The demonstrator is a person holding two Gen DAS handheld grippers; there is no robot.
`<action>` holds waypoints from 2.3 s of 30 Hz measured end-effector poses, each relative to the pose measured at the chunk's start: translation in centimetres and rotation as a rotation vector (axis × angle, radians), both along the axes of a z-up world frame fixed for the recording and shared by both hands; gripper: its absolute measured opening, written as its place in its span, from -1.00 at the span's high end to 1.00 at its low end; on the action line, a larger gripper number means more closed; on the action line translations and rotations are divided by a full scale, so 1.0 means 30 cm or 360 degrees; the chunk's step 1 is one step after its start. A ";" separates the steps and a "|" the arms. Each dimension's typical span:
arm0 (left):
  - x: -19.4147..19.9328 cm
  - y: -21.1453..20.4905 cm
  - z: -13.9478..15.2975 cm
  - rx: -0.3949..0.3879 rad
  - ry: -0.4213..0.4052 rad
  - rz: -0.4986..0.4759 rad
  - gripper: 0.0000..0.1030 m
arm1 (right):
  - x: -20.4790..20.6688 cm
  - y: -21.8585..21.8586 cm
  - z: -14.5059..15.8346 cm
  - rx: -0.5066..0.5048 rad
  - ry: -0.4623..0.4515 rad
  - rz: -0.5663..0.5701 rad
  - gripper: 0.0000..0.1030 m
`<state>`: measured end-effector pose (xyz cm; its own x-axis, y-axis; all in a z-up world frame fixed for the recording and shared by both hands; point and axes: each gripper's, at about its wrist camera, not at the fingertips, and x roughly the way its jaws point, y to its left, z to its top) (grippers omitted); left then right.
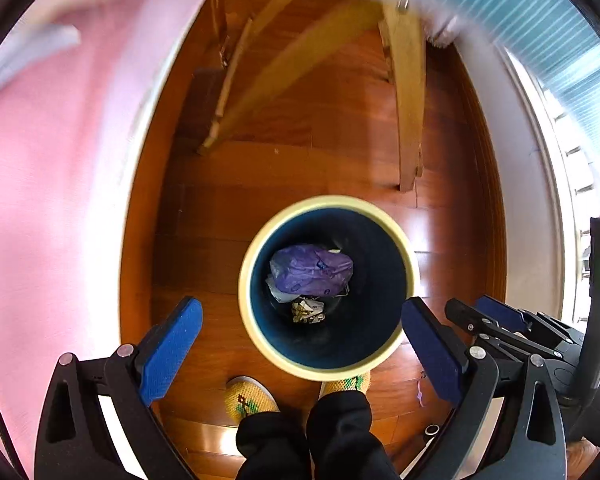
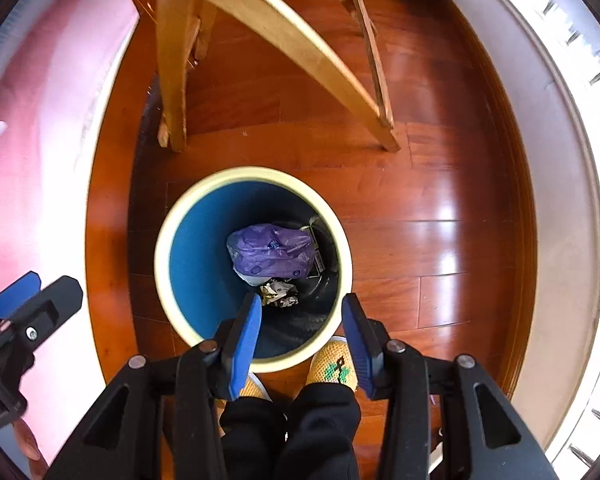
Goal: Collect trash
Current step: 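Carry the bag and wrapper over the bin and open both grippers, then move both tools back toward the table, then grasp the black card box with the left gripper while the right gripper grasps the plastic bottle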
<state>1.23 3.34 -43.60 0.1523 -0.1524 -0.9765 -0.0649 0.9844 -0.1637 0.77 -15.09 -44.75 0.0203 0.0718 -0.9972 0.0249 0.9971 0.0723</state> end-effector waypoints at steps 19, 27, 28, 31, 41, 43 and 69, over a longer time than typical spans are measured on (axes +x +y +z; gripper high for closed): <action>-0.101 0.026 0.966 0.0014 -0.0490 -0.0184 -0.92 | -0.077 0.038 0.897 0.0212 -0.0463 0.0025 0.18; -0.138 0.035 1.295 0.0042 -0.0773 -0.0279 -0.92 | -0.098 0.017 1.192 0.0216 -0.0689 -0.0038 0.18; -0.134 0.041 1.328 0.0044 -0.0805 -0.0280 -0.92 | -0.098 0.010 1.229 0.0211 -0.0729 -0.0048 0.18; -0.119 0.064 1.409 0.0049 -0.0885 -0.0273 -0.92 | -0.090 0.005 1.324 0.0204 -0.0832 -0.0075 0.18; 0.030 0.123 1.510 0.0037 -0.0898 -0.0280 -0.92 | 0.013 0.035 1.455 0.0185 -0.0996 -0.0069 0.18; 0.077 0.126 1.495 0.0042 -0.0873 -0.0280 -0.92 | 0.056 0.043 1.449 0.0176 -0.0996 -0.0039 0.18; 1.107 -0.075 0.869 0.0384 -0.0233 -0.0363 -0.91 | 1.108 0.013 1.037 0.0344 -0.0581 0.0496 0.18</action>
<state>34.43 1.10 -17.53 0.2818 0.0335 -0.9589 0.1679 0.9822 0.0837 34.02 -14.70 -13.65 0.3083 0.3332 -0.8910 -0.3358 0.9145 0.2258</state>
